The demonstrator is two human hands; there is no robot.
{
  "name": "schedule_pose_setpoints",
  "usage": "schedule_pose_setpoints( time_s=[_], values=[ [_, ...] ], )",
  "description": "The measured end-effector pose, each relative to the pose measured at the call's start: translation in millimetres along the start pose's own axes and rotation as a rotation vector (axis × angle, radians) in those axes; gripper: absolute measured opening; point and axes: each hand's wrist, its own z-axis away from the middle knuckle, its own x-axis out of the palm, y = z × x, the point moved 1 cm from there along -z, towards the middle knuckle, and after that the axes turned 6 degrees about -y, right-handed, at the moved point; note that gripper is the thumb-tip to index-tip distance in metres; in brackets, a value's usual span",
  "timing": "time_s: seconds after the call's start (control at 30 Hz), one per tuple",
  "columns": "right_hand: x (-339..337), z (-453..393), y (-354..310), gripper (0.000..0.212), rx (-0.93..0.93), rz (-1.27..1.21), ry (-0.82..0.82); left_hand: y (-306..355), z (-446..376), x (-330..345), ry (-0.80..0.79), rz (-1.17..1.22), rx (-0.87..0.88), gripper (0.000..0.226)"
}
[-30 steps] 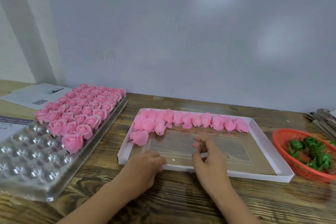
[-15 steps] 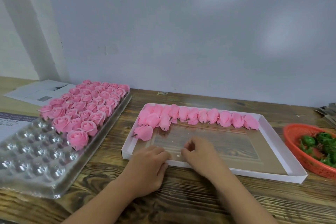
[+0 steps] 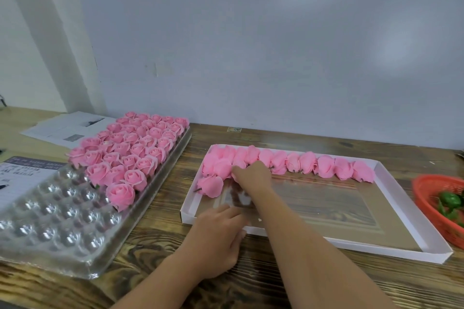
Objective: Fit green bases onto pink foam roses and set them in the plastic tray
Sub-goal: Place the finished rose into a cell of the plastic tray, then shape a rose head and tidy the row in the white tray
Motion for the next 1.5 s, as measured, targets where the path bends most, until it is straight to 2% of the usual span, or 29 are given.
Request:
schedule_pose_setpoints(
  time_s=[0.2, 0.3, 0.4, 0.53, 0.77, 0.9, 1.07, 1.17, 1.23, 1.3, 1.43, 1.5],
  values=[
    [6, -5, 6, 0.032, -0.007, -0.021, 0.076, -2, 0, 2, 0.007, 0.013, 0.001, 0.012],
    [-1, -2, 6, 0.02, 0.004, -0.106, 0.056, -2, 0, 2, 0.018, 0.024, 0.003, 0.017],
    [-14, 5, 12, 0.012, 0.041, -0.201, -0.021, -3, 1, 4, 0.007, 0.007, -0.009, 0.014],
    [-36, 25, 22, 0.002, 0.178, -0.639, -0.258, -2, 2, 4, 0.013, -0.001, -0.011, 0.013],
    [-84, 64, 45, 0.014, 0.18, -0.898, -0.468, 4, 0, 0, 0.031, 0.064, -0.04, 0.02],
    [-97, 81, 56, 0.038, 0.106, -1.007, -0.515, 8, 2, 0, 0.063, 0.141, -0.1, 0.024],
    [-99, 89, 65, 0.036, -0.048, -1.087, -0.439, 18, -8, -4, 0.171, 0.394, -0.295, 0.021],
    [-98, 94, 66, 0.024, -0.159, -1.05, -0.419, 25, -27, -10, 0.062, 0.648, -0.431, 0.051],
    [-96, 99, 65, 0.026, -0.24, -1.011, -0.43, 33, -42, -10, -0.024, 0.816, -0.404, 0.064],
    [-92, 103, 63, 0.035, -0.301, -0.94, -0.41, 43, -54, -9, -0.059, 0.935, -0.358, 0.06],
    [-90, 106, 61, 0.041, -0.353, -0.83, -0.287, 50, -69, -8, -0.053, 1.098, -0.304, 0.033],
    [-91, 107, 60, 0.049, -0.37, -0.834, -0.279, 51, -71, -9, -0.037, 1.154, -0.294, 0.033]
  ],
)
